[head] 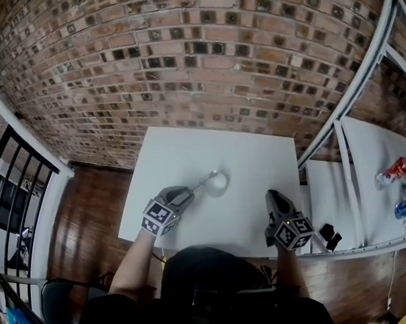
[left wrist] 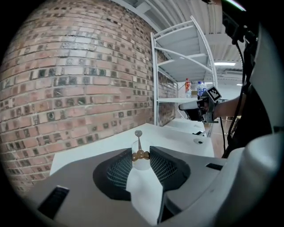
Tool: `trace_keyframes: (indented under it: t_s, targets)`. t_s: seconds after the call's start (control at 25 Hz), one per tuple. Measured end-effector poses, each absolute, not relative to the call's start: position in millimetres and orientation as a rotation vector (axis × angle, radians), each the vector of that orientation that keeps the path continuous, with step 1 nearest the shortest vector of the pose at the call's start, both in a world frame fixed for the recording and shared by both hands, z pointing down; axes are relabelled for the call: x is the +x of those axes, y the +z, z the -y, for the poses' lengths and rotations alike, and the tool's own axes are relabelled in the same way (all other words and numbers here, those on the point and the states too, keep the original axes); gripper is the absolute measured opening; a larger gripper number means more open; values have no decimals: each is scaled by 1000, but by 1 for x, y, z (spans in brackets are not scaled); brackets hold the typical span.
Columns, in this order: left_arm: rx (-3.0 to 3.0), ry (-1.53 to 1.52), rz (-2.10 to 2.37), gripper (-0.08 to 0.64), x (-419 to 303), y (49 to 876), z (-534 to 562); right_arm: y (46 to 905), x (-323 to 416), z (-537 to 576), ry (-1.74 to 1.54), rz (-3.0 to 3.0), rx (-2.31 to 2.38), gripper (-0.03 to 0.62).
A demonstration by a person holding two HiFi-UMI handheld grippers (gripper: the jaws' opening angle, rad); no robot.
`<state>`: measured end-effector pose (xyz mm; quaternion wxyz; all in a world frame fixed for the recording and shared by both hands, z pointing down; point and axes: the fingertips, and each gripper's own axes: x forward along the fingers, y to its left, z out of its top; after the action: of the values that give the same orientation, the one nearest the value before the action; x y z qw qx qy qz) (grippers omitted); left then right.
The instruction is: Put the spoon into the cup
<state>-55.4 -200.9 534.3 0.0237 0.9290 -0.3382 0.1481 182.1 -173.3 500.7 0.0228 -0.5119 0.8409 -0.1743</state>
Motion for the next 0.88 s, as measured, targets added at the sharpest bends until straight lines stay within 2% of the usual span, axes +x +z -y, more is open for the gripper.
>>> trace_keyframes:
  t_s: [0.2,0.88]
  targets:
    - [2826,582,990,121,-41,564,205,501,188,171,-544,-2593,-1597,5]
    - [2751,508,961,123,-6,568,247,506,210,164,-565,-2554,-1643,5]
